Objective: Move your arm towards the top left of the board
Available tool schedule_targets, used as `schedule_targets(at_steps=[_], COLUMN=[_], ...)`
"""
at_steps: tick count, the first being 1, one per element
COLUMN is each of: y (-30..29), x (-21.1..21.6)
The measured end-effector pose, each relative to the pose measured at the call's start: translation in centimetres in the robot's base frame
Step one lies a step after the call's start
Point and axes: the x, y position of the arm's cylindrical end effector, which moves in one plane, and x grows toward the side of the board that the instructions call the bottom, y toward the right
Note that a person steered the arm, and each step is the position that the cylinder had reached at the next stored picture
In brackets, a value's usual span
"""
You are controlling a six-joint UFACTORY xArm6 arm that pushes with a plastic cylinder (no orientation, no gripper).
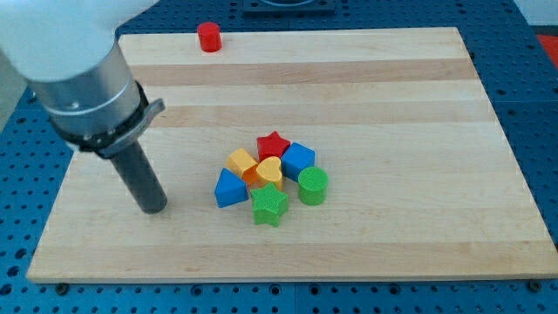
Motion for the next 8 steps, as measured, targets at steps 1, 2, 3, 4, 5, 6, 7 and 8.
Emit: schedule_targets(at_steps=[1, 2, 3, 4, 5, 6, 7, 8], y=[-0.3, -1.4, -3.0, -3.5, -3.5, -3.1, 0.0, 7.2], x=[-2.6, -12.3, -17.7, -22.1, -28.9, -33.5, -33.6, -33.6])
